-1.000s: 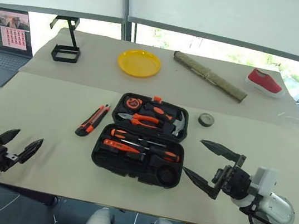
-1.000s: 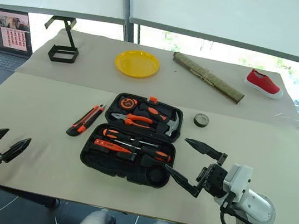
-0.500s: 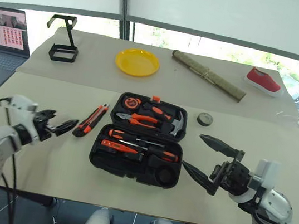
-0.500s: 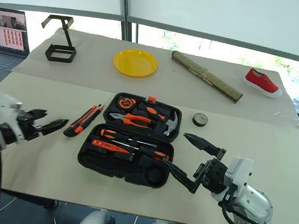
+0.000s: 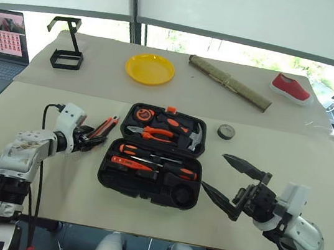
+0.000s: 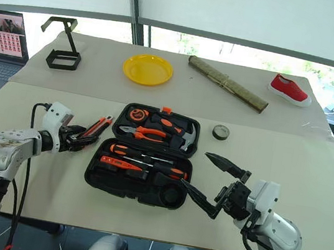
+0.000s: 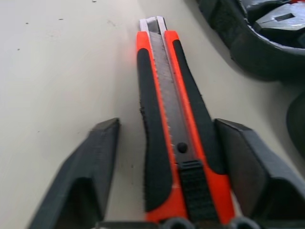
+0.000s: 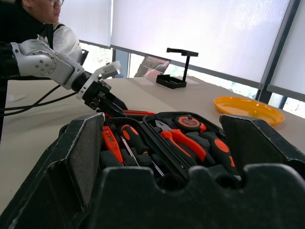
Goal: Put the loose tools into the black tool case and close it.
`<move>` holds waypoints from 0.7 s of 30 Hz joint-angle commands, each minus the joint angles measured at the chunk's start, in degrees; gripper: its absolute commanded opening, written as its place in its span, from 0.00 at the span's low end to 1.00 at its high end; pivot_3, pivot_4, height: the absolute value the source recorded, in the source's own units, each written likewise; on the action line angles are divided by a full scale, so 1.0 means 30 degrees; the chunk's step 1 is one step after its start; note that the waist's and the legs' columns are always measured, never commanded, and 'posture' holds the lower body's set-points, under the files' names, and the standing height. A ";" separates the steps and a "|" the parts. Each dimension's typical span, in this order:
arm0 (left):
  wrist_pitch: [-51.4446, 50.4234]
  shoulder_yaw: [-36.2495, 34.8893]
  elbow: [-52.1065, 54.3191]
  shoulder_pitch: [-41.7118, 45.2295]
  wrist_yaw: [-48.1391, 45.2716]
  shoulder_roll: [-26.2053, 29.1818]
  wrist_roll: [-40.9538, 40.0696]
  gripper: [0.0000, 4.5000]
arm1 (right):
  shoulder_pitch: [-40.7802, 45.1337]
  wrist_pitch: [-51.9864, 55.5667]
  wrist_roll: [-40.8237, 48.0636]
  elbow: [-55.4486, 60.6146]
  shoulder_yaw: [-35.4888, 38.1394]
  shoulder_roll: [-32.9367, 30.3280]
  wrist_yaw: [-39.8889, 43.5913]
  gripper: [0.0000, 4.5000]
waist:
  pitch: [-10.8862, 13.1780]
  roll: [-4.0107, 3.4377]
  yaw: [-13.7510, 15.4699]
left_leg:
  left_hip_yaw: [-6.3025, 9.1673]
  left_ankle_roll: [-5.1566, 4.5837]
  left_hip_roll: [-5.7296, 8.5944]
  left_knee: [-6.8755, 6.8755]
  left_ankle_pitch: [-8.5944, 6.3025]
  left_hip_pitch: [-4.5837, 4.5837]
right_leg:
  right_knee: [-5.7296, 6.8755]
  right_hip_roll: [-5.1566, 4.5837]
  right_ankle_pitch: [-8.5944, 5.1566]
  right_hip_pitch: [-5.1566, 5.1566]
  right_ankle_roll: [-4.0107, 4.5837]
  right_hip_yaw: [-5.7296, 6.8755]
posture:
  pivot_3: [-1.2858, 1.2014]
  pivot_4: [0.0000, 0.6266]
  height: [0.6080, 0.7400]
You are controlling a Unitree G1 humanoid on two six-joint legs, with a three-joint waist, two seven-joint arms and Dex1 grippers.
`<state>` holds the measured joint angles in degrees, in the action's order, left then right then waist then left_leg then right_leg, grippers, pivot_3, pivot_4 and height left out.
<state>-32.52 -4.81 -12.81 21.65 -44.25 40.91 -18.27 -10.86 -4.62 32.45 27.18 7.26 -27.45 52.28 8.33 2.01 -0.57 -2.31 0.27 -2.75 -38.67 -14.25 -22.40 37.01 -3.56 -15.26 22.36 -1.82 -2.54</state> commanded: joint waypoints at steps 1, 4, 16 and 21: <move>0.1825 -0.1552 -0.1131 0.0382 -0.1729 0.0917 -0.0584 0.39 | -0.0361 -0.0442 0.0147 0.0918 0.0636 -0.0218 -0.0091 1.00 | 0.0001 0.0000 -0.0005 | 0.0000 0.0000 -0.0002 0.0001 0.0000 0.0001 | 0.0001 0.0000 -0.0001 0.0001 0.0002 0.0000 | 0.52 0.24 1.00; 0.4741 -0.2385 -0.1521 0.0575 -0.5304 0.2122 -0.1325 0.39 | -0.0525 -0.0234 0.0461 0.1046 0.1009 -0.0600 0.0100 1.00 | 0.0036 0.0049 -0.0073 | -0.0003 0.0000 -0.0023 0.0002 0.0000 -0.0030 | 0.0007 0.0019 0.0002 0.0046 0.0018 0.0000 | 0.52 0.24 1.00; 0.6136 0.2362 0.5392 0.1808 -1.3438 0.3608 -0.1789 0.39 | -0.0489 0.1118 0.1956 0.1786 0.1049 -0.2923 0.1901 1.00 | 0.0049 0.0046 0.0395 | -0.0029 -0.0001 -0.0025 -0.0056 0.0003 -0.0242 | 0.0020 0.0029 0.0008 0.0230 0.0028 -0.0006 | 0.52 0.24 1.00; 0.5373 0.5931 0.7649 0.2332 -1.1859 0.2793 0.1463 0.39 | -0.1940 0.0988 0.1416 0.2218 0.1127 -0.2829 0.1806 1.00 | 0.0049 0.0045 0.0412 | -0.0024 -0.0003 -0.0016 -0.0056 0.0003 -0.0254 | 0.0020 0.0045 0.0006 0.0239 0.0025 -0.0026 | 0.52 0.24 1.00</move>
<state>-15.26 11.57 7.35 27.47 -81.49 49.86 -15.41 -16.06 -1.11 36.68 31.36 9.69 -35.90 57.77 8.48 2.15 0.66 -2.38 0.26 -2.80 -38.84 -14.24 -23.19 37.07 -3.43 -15.24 23.09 -1.75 -2.64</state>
